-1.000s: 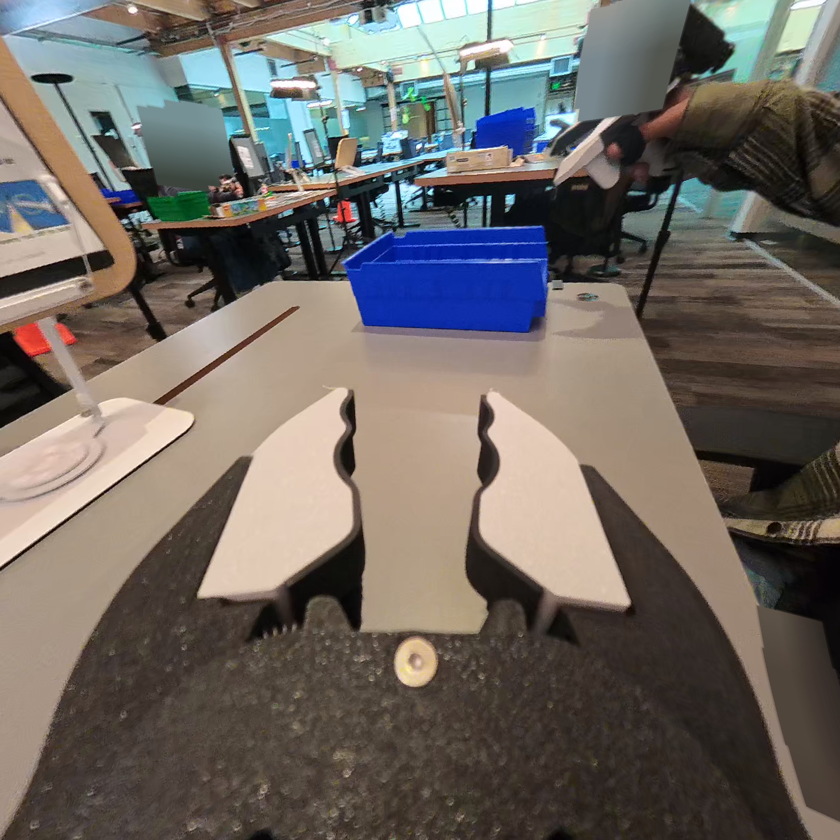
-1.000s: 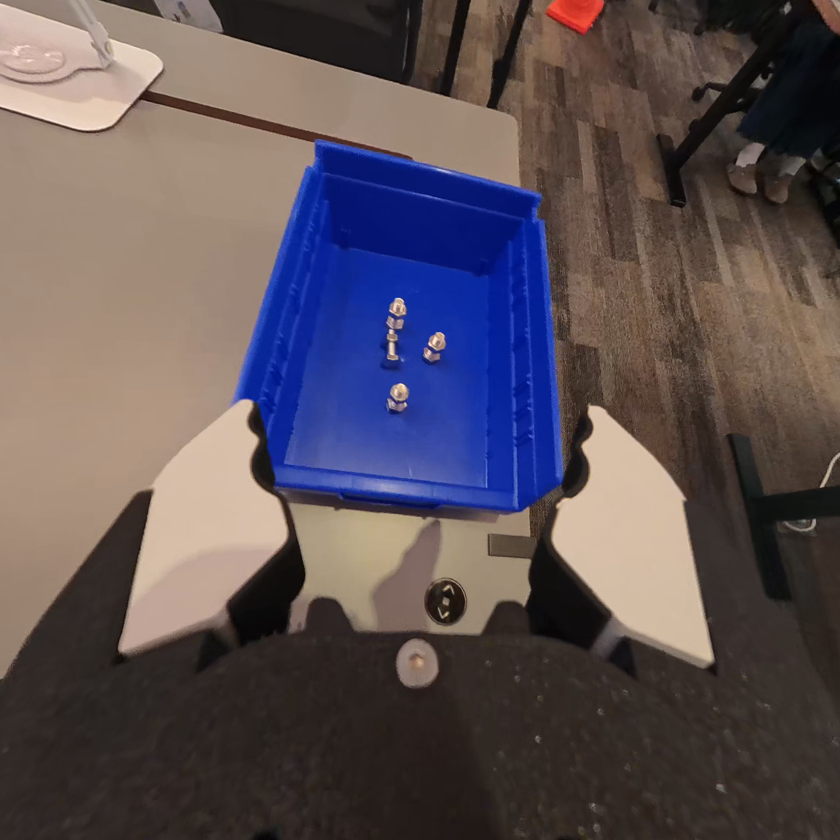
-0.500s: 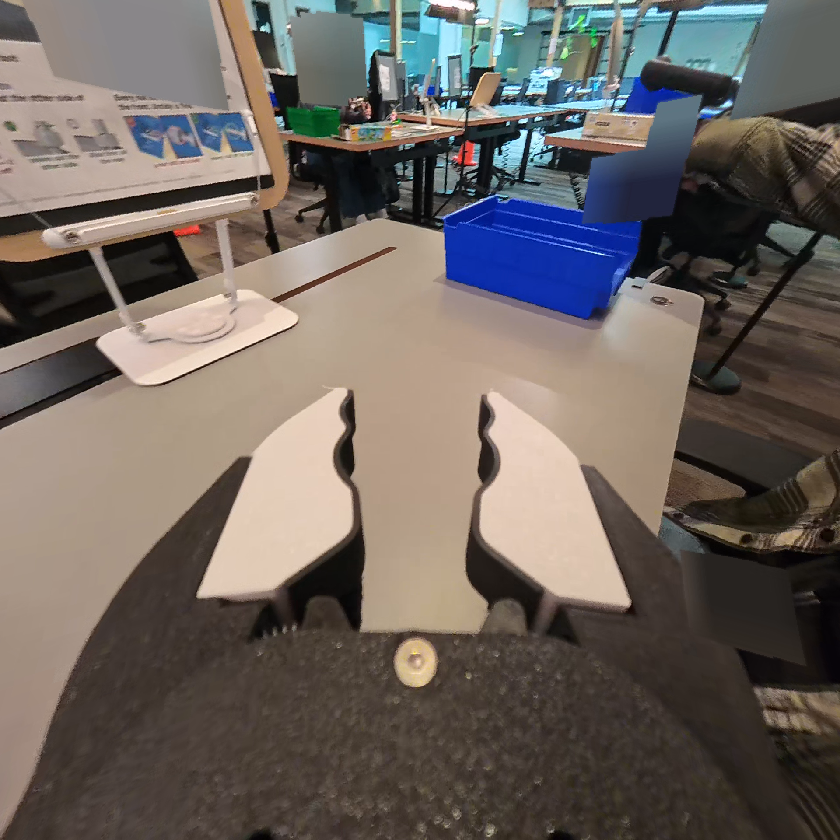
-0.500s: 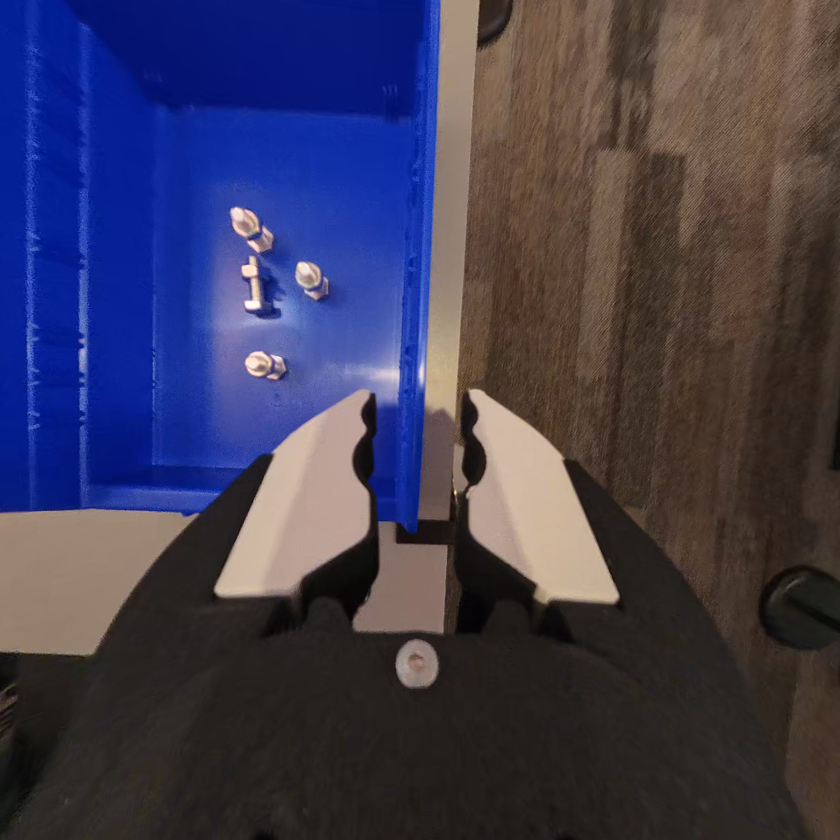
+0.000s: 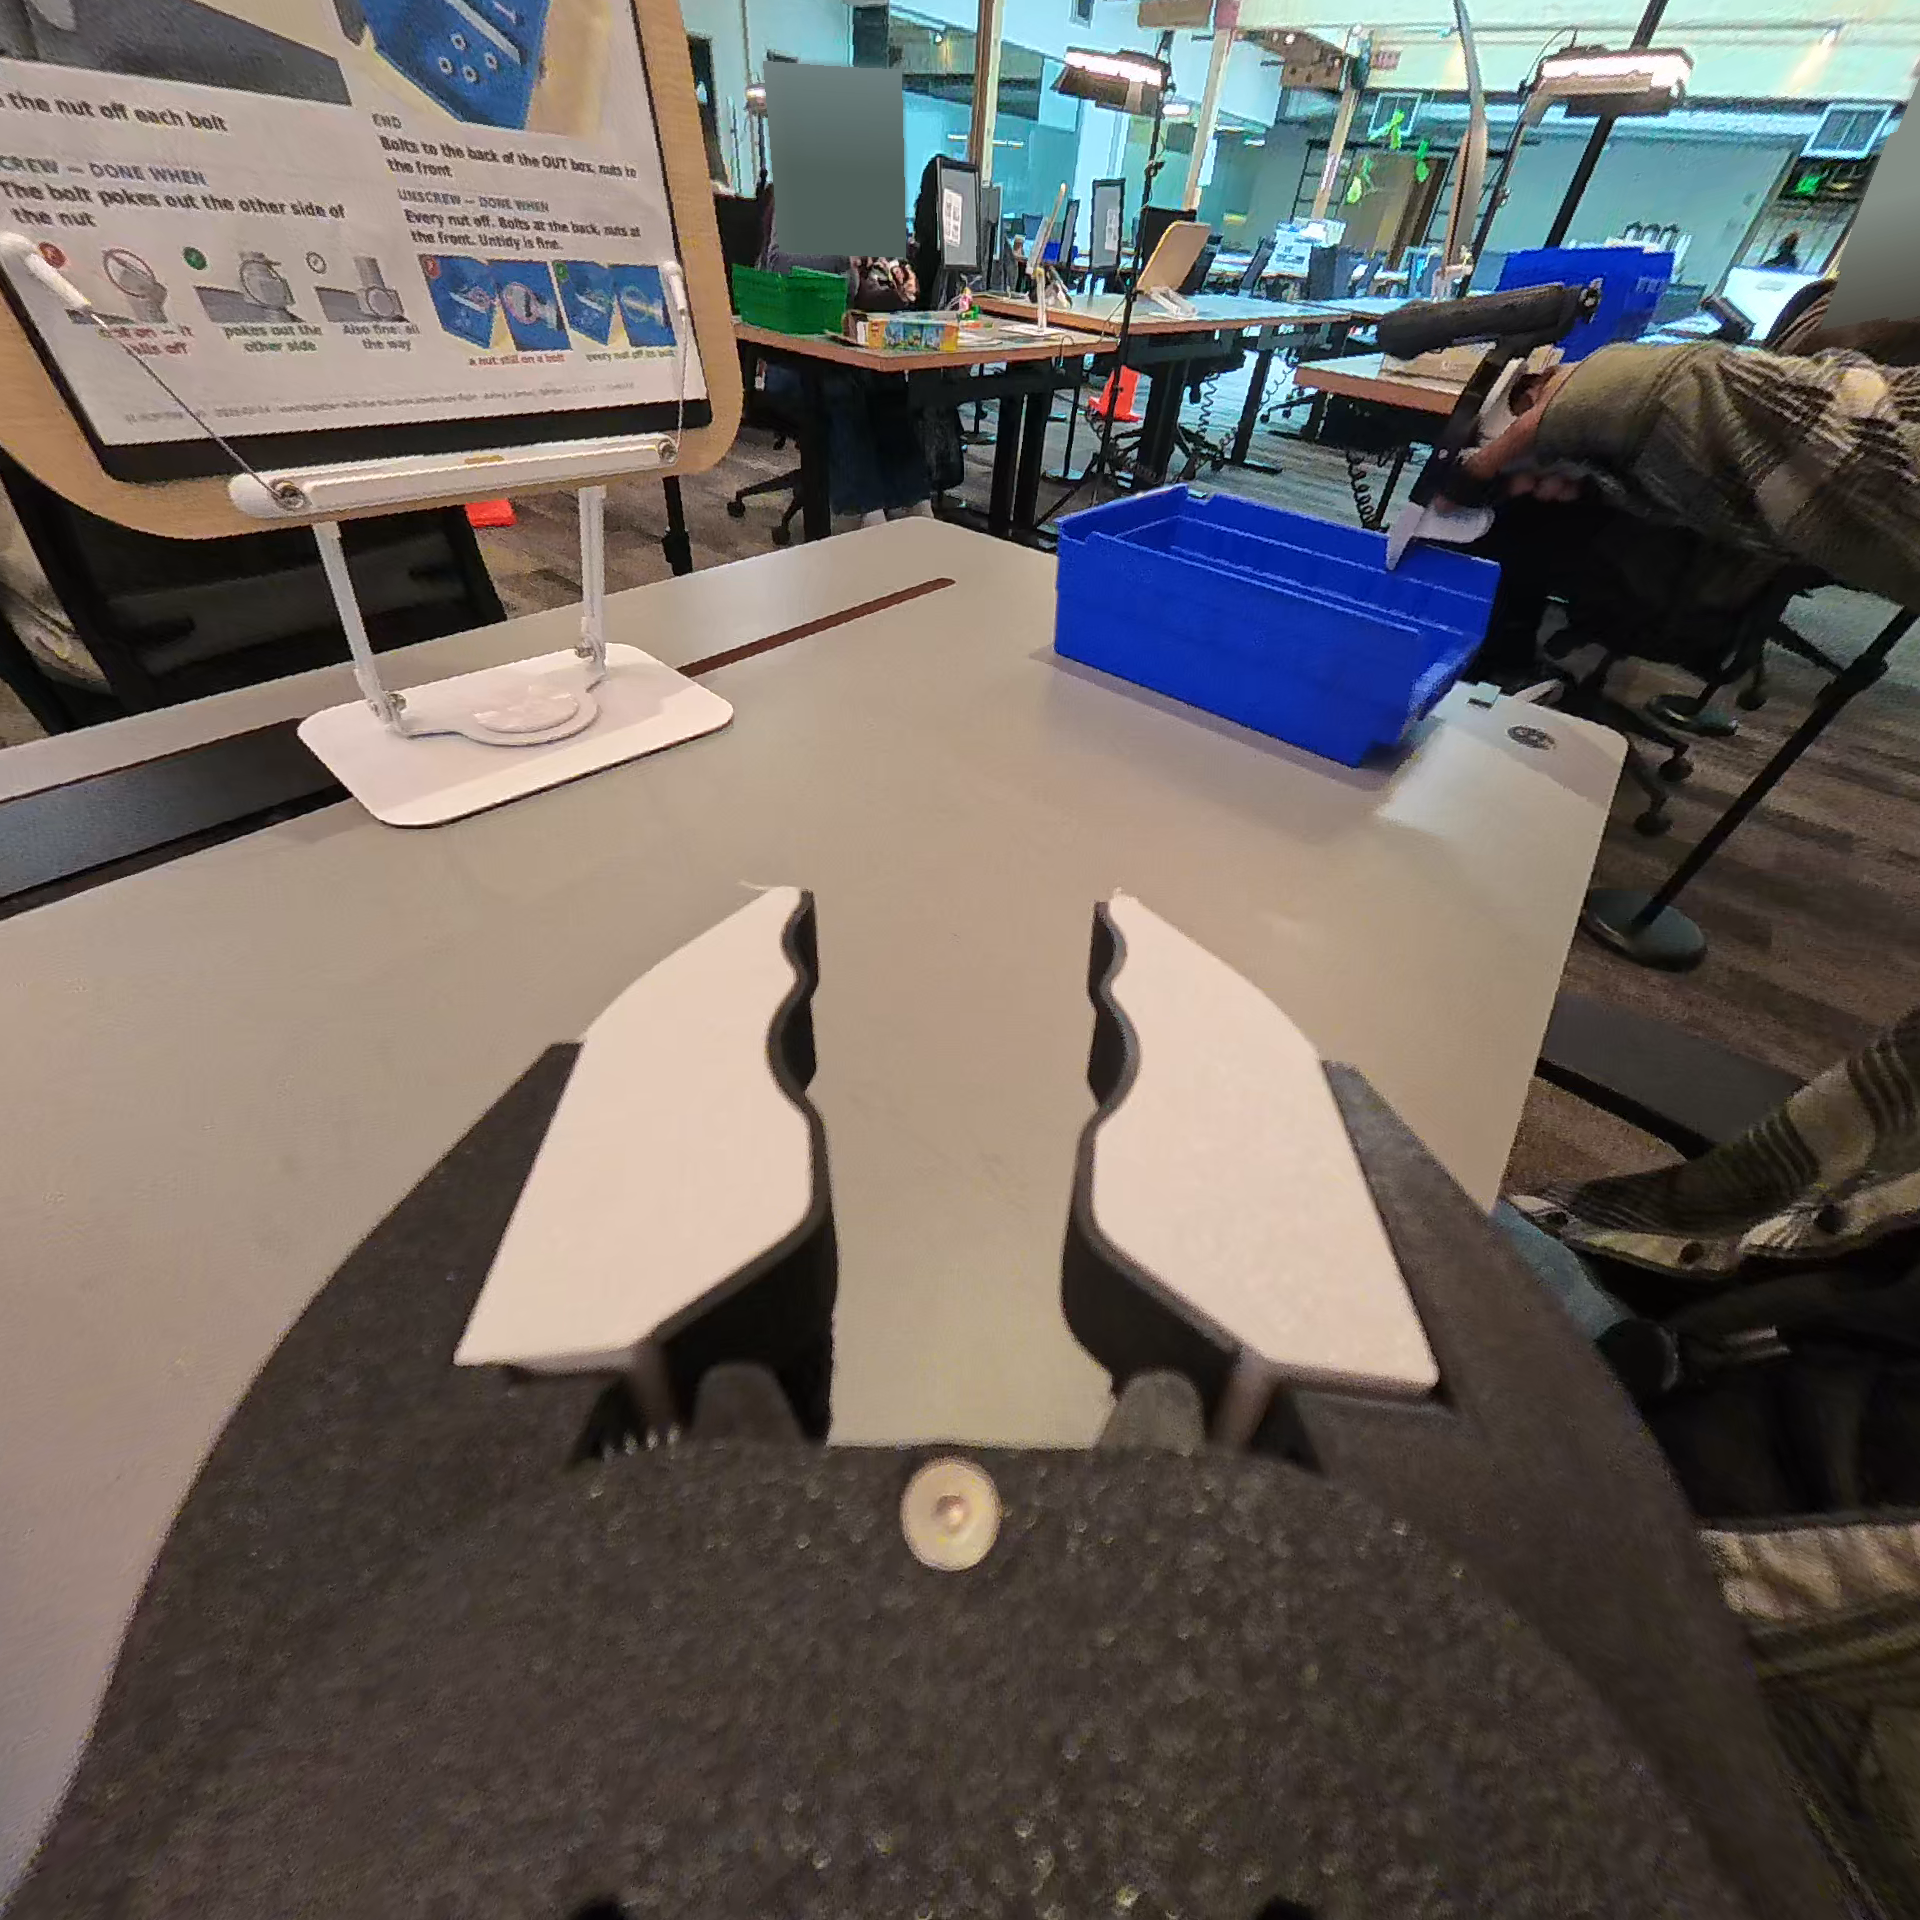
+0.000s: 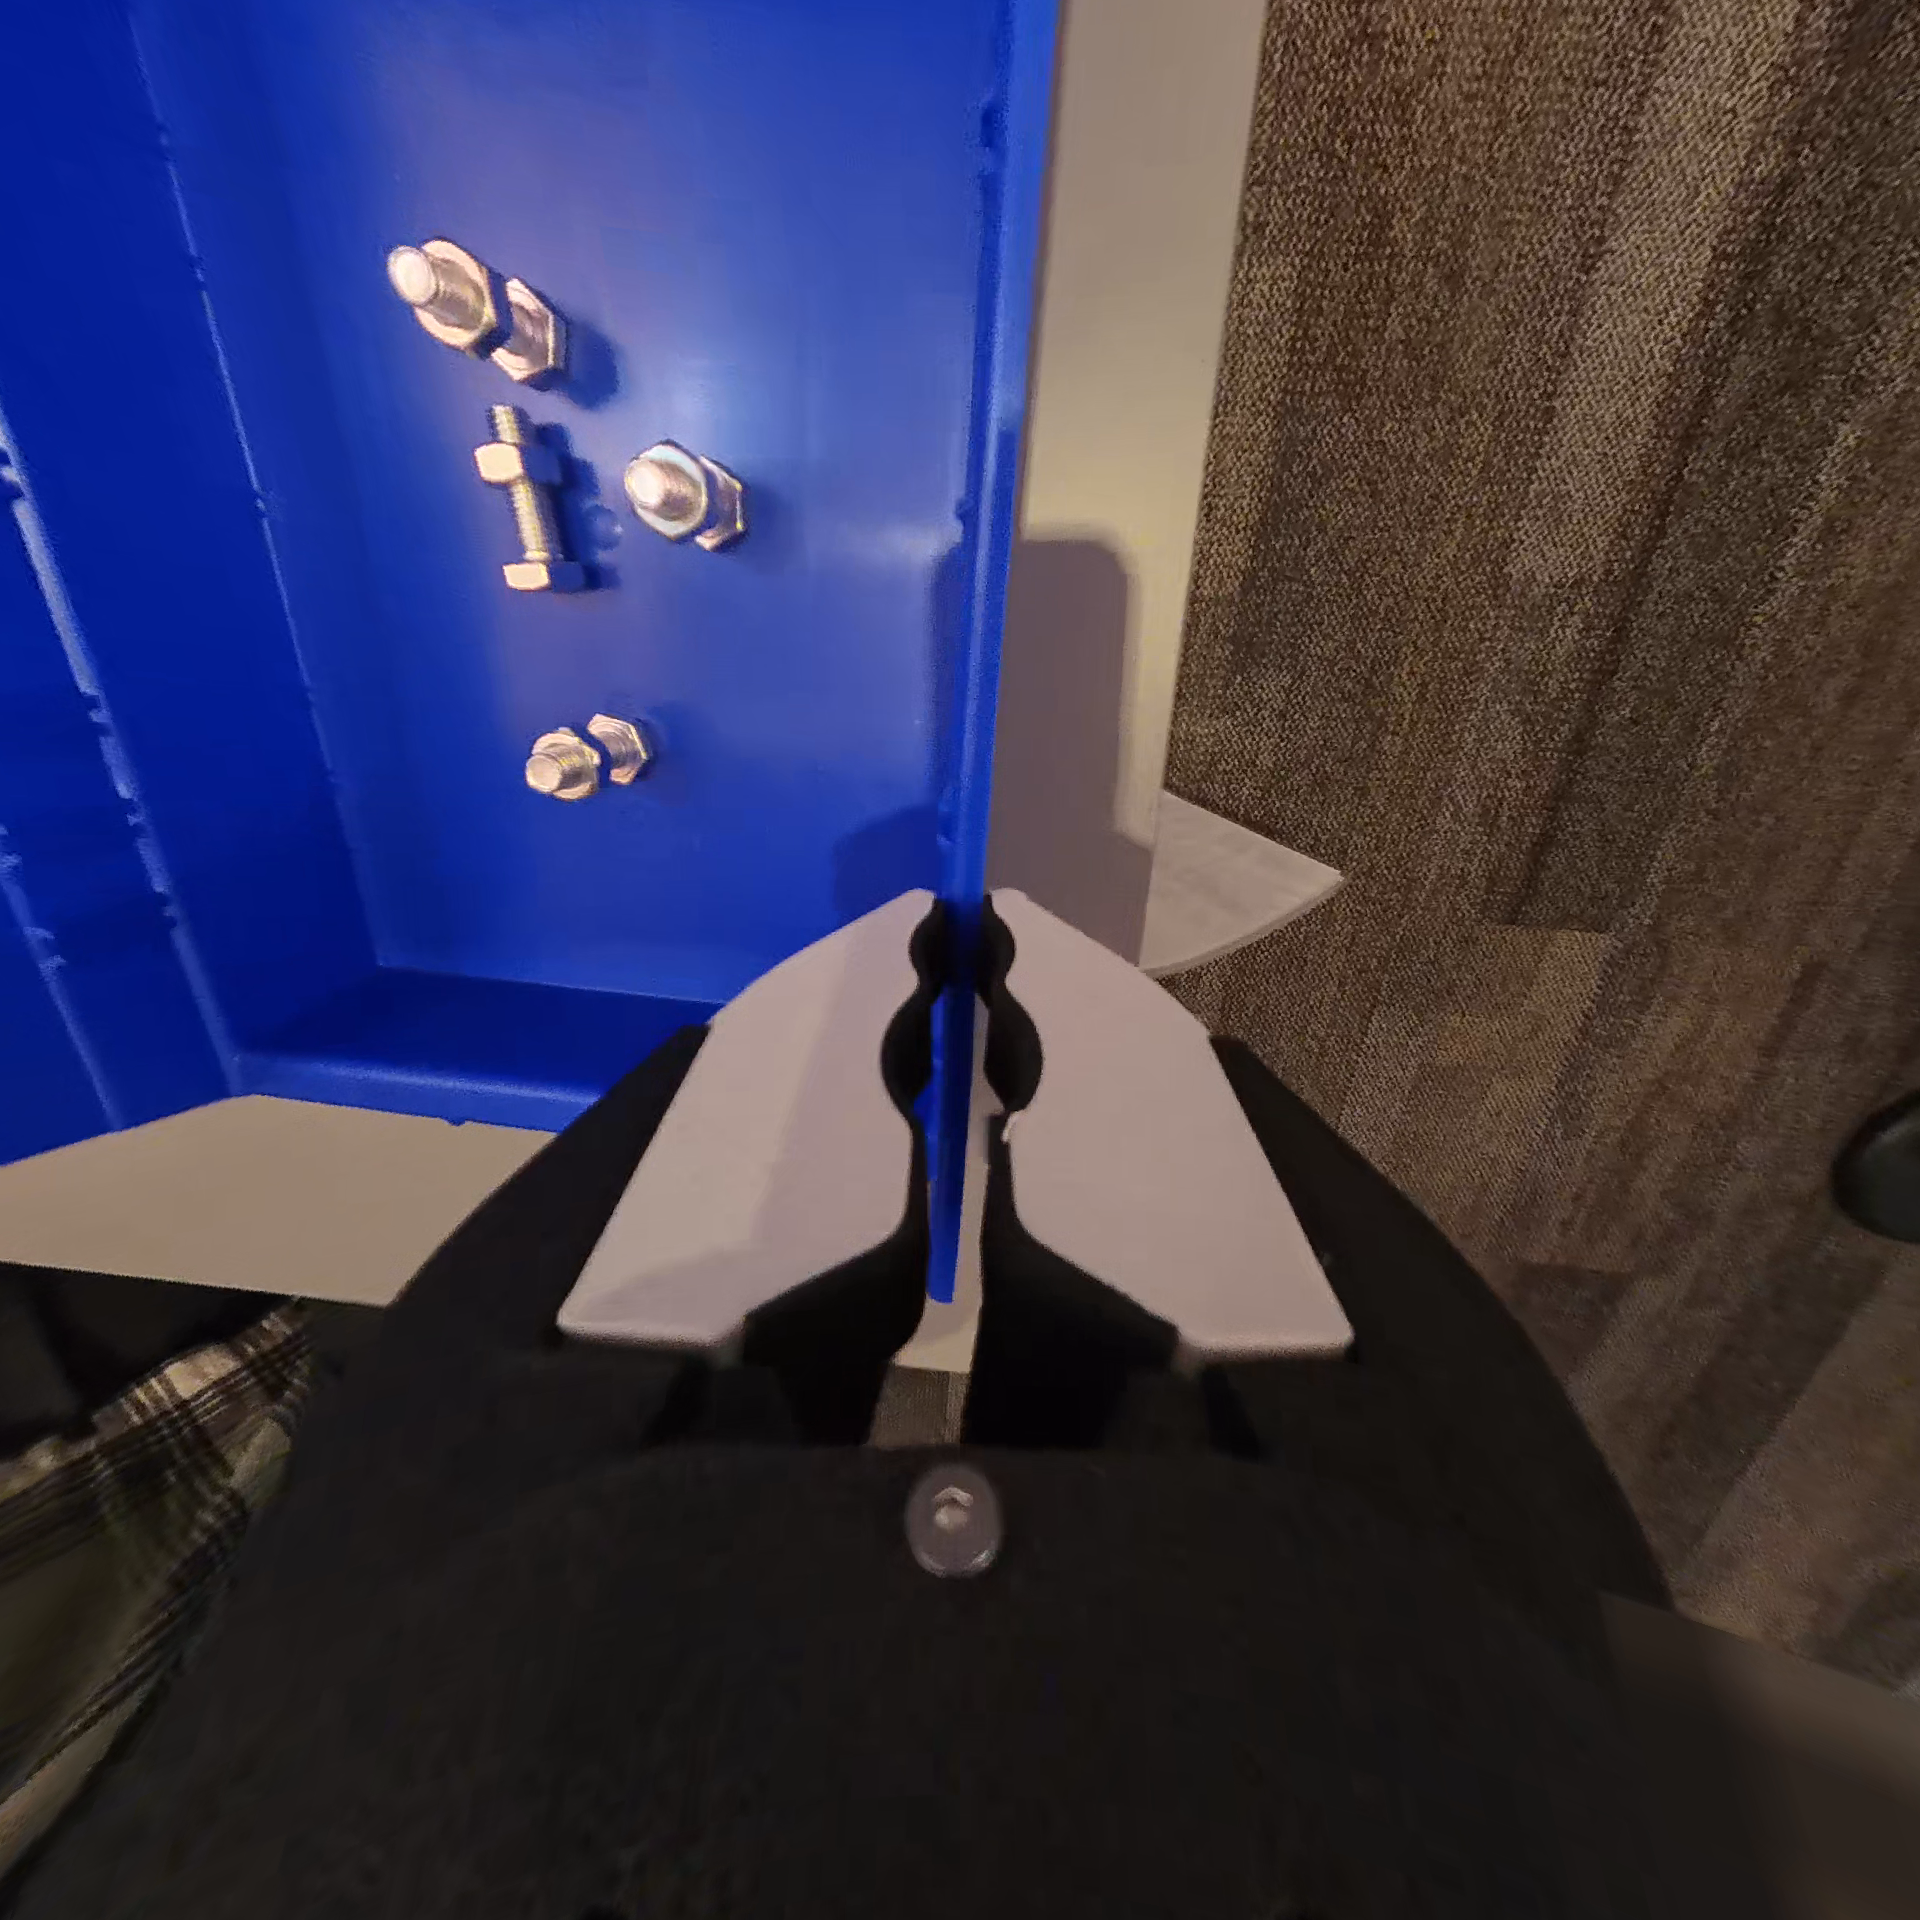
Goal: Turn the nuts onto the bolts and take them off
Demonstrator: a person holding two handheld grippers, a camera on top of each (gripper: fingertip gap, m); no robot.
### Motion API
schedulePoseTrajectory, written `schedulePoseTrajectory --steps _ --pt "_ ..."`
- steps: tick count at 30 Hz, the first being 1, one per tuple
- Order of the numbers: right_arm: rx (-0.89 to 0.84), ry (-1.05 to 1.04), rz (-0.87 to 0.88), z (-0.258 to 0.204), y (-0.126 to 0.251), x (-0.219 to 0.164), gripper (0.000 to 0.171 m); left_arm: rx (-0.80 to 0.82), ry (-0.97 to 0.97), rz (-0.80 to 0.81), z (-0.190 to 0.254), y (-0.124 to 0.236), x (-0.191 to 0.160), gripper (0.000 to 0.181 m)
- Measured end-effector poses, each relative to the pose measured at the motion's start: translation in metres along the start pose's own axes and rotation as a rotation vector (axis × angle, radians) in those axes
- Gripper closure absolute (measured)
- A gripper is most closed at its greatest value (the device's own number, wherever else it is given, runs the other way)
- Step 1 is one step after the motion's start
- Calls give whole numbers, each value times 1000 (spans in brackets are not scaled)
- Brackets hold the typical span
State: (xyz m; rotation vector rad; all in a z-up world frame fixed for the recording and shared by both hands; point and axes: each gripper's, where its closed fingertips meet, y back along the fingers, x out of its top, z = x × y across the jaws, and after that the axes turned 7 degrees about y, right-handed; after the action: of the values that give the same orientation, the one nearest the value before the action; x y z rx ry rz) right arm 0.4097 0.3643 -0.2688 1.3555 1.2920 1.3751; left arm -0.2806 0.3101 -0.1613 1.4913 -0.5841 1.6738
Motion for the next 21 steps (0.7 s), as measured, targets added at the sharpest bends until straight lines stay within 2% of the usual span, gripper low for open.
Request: schedulePoseTrajectory --steps 9,21 --pt "9 6 23 -66 -6 5 166 -19 19 26 10 23 -12 133" --pt "83 35 -36 -230 -24 20 166 -53 41 75 25 54 -16 136"
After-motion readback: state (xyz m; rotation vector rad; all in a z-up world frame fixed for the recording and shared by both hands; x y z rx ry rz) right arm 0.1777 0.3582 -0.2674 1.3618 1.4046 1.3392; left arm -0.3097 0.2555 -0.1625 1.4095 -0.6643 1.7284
